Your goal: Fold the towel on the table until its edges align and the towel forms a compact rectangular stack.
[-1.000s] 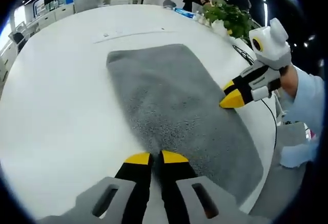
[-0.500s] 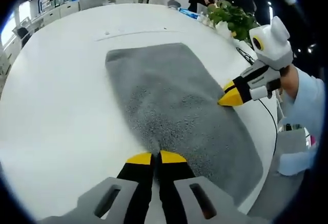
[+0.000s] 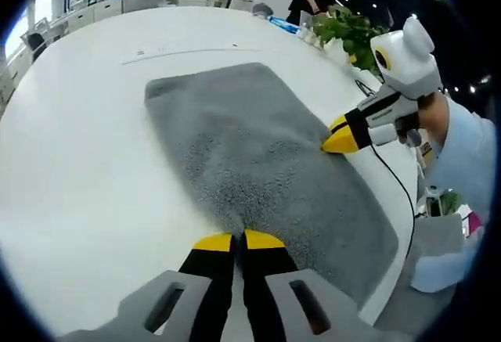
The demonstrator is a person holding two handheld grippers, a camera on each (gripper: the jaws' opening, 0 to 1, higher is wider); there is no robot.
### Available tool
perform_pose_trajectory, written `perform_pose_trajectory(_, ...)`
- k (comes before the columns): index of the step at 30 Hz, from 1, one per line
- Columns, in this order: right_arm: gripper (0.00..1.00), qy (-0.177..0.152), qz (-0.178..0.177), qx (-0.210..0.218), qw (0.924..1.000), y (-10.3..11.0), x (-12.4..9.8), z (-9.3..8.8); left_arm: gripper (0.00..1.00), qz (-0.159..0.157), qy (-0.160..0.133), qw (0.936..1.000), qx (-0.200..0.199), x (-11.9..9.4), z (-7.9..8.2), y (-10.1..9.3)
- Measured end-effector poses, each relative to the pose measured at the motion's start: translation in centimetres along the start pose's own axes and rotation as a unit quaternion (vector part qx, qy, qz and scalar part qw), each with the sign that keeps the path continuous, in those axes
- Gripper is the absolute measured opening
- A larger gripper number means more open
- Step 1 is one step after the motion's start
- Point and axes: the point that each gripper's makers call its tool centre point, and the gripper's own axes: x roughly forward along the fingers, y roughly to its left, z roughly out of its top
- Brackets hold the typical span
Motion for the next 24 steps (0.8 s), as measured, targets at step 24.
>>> perform_pose_trajectory(24,0.15,-0.002,0.017,0.012,0.9998,-1.6,-0.9,-1.3,0.14,0.022,-0.009,0.9997,0.001,-0.4,-0.2,-1.3)
